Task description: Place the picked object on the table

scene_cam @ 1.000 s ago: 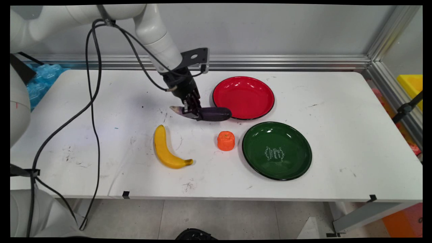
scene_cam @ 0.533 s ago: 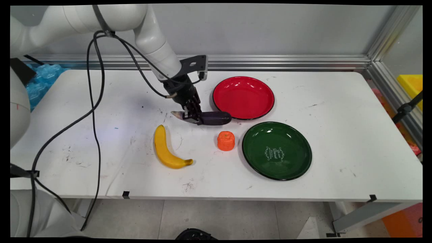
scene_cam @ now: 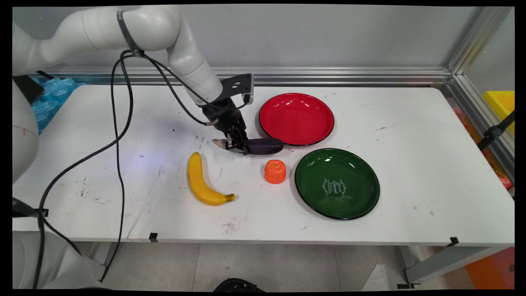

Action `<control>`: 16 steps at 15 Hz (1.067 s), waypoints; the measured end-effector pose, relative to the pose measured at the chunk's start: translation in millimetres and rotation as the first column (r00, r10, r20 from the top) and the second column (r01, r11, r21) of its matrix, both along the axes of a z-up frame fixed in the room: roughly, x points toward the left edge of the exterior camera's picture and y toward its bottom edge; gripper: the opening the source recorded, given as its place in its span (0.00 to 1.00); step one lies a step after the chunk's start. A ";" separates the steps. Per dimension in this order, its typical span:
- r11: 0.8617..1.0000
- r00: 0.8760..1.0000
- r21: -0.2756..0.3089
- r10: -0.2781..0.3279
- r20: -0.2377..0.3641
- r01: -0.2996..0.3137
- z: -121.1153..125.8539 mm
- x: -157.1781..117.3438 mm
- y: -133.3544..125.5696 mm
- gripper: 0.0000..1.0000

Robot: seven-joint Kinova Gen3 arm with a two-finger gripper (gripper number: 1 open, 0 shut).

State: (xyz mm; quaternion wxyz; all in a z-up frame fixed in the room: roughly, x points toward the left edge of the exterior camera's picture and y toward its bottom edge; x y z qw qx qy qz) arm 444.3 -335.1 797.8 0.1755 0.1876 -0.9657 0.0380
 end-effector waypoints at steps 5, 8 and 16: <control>1.000 1.000 -0.005 0.004 -0.008 -0.004 -9.1 -1.6 -0.2 0.00; 1.000 1.000 -0.005 0.005 -0.012 -0.005 -14.1 -2.9 0.3 0.00; 1.000 1.000 -0.010 0.004 -0.018 -0.004 -22.6 -5.7 -0.7 1.00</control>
